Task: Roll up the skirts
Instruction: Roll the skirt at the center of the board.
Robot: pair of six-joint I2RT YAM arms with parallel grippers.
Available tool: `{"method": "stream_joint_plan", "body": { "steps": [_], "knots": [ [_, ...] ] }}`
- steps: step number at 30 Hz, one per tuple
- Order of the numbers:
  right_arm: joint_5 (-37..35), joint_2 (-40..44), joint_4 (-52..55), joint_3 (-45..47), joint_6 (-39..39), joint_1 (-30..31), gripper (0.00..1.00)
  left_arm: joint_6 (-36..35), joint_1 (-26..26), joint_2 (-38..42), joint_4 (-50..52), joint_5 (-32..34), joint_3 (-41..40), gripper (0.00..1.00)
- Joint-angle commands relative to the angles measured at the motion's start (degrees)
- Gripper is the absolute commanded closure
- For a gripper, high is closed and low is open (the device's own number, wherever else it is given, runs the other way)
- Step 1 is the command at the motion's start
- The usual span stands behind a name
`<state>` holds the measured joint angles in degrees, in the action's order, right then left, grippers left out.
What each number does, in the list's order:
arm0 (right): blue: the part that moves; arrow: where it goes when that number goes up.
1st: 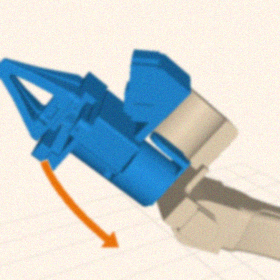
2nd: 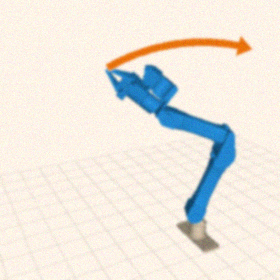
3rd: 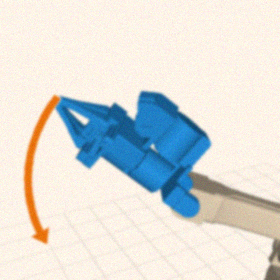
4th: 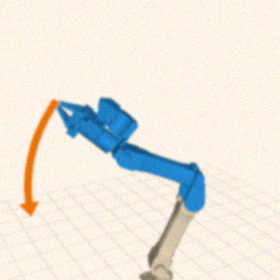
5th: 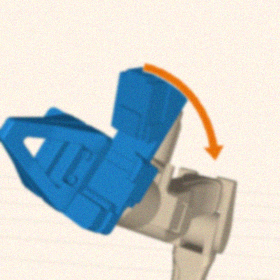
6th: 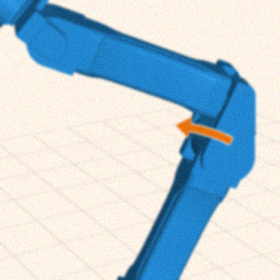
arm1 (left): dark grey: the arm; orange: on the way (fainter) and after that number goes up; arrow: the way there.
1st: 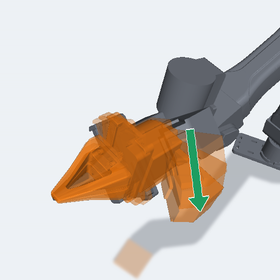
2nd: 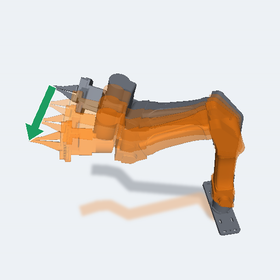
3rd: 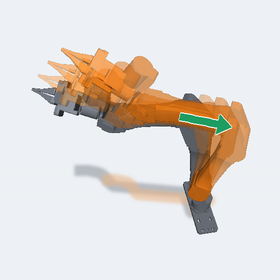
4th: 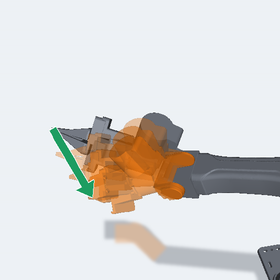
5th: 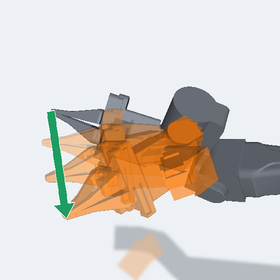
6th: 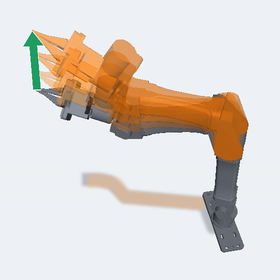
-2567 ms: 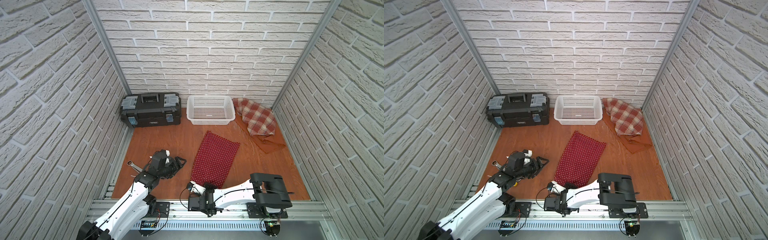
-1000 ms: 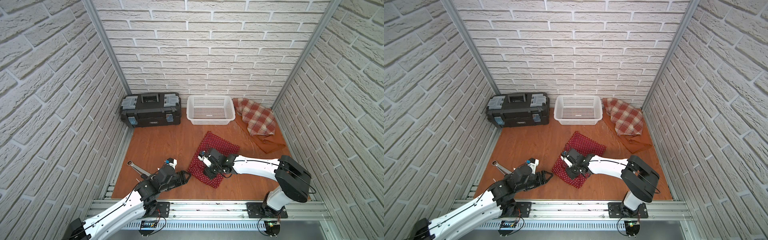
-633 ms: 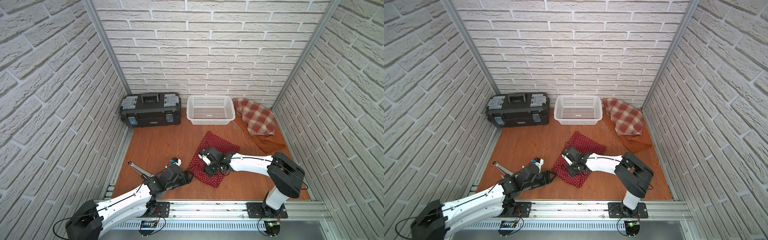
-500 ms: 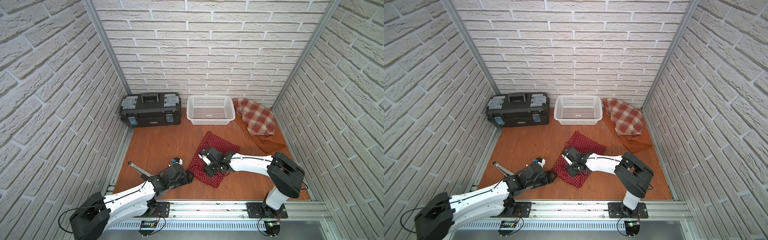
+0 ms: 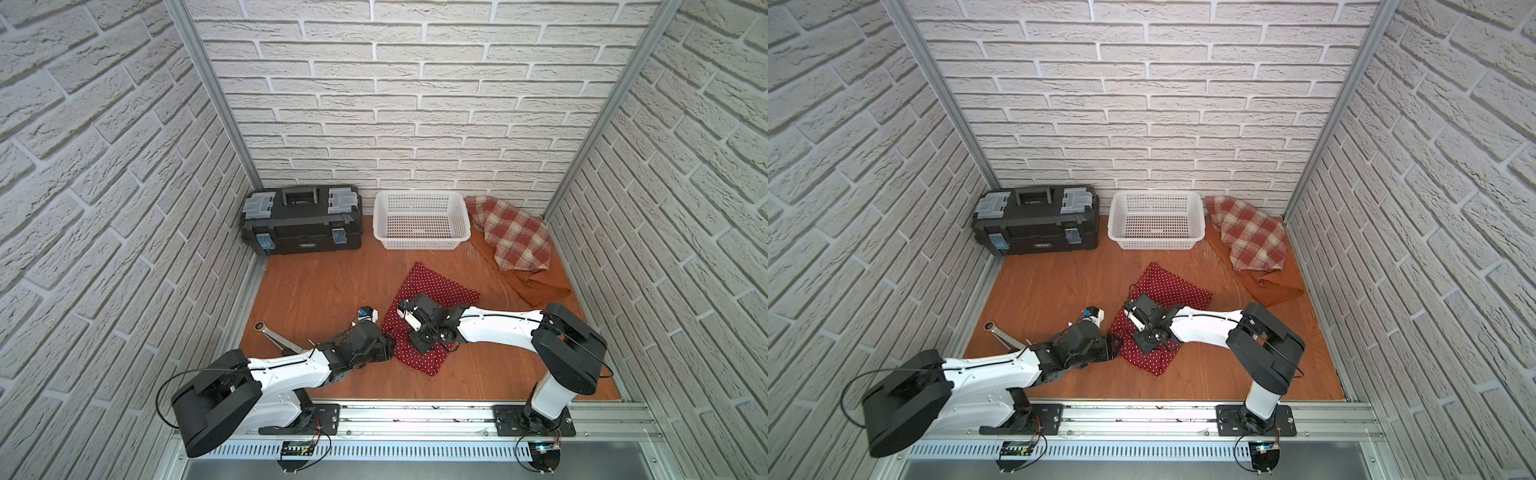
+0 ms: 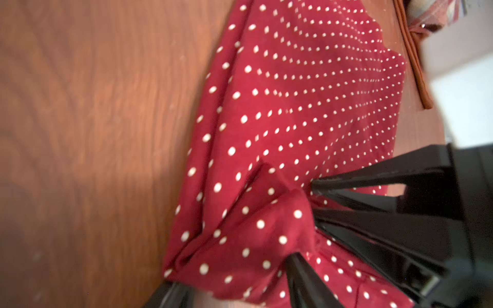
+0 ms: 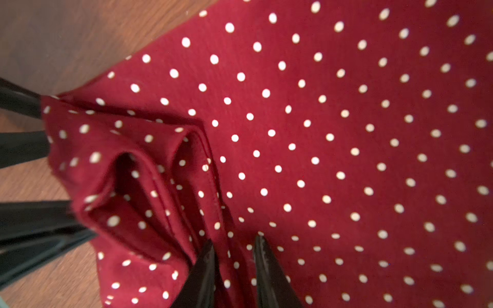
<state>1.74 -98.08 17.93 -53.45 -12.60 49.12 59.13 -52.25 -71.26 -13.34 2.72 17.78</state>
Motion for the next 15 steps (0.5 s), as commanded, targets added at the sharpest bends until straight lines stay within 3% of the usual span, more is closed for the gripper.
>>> {"method": "stream_joint_plan", "body": {
  "steps": [1, 10, 15],
  "knots": [
    [-1.45, 0.09, 1.13, -0.08, 0.91, -0.61, 0.72, -2.82, -0.76, -4.62, -3.05, 2.08, -1.69, 0.56],
    [-3.62, 0.31, 1.90, 1.42, -0.03, -0.61, 0.72, -10.56, -4.78, -7.74, -12.56, 6.43, 2.93, 1.00],
    [-9.01, 6.12, 3.98, 2.57, -1.22, -0.41, 0.69, -10.16, -5.46, -6.50, -7.84, 7.43, 5.06, 1.00]
  ]
}}
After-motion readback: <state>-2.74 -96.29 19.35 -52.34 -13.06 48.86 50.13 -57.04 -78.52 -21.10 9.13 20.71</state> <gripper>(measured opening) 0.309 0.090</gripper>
